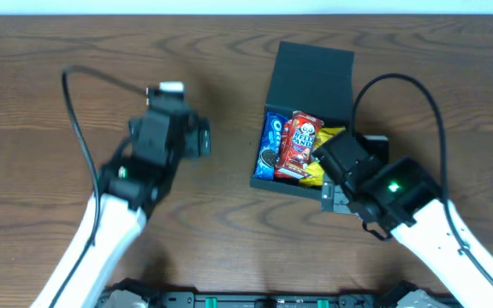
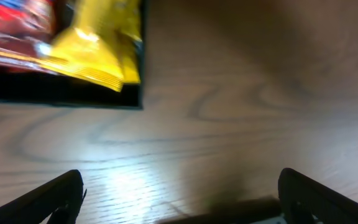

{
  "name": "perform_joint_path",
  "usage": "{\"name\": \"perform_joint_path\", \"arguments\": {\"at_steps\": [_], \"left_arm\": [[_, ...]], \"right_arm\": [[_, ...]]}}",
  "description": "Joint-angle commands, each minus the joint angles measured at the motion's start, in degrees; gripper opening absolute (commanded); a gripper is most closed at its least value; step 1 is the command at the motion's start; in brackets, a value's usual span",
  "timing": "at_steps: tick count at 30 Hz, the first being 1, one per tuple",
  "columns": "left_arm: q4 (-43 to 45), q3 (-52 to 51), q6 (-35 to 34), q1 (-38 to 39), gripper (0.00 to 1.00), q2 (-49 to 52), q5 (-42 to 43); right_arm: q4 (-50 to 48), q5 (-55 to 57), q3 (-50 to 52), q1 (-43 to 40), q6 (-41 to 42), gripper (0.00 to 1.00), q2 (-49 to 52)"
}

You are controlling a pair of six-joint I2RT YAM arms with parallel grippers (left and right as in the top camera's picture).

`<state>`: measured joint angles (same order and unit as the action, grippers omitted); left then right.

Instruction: Pack container

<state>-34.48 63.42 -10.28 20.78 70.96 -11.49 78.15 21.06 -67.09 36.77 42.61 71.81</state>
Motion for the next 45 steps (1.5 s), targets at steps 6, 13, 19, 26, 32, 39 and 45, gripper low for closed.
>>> {"name": "perform_joint_path", "arguments": {"at_steps": [6,13,19,26,32,39,45], "left_arm": [[-3.32,10.25,6.34,-2.75,0.96,7.26,6.84],[-3.04,10.38,13.18,-4.09,0.95,7.8,8.31],[-3.72,14.47,10.03,-10.99,0.95,14.14,22.97],[-13.22,32.7,9.84,-11.91,0.95,30.56,34.62],[-16.41,48.37,4.98,-14.14,0.95,44.3,53.51],[-6.23,52.22,-8.02,-19.34,0.95,57.92,77.9],[9.27,52.22,-19.8,-17.35,0.95,64.72,86.82]], "right_arm": [[-6.84,2.49,10.51,0.37,5.73,0.99,0.07],[-11.78,1.84,13.7,0.37,4.92,0.99,0.07],[-11.74,0.79,15.23,0.37,4.92,0.99,-1.31],[-12.0,0.81,15.26,0.33,4.94,0.99,-5.9],[-11.78,0.83,15.26,0.31,4.96,0.99,-6.84],[-12.0,1.25,15.26,0.33,4.94,0.99,-6.84],[-12.0,1.22,15.26,0.33,4.94,0.99,-6.84]]}}
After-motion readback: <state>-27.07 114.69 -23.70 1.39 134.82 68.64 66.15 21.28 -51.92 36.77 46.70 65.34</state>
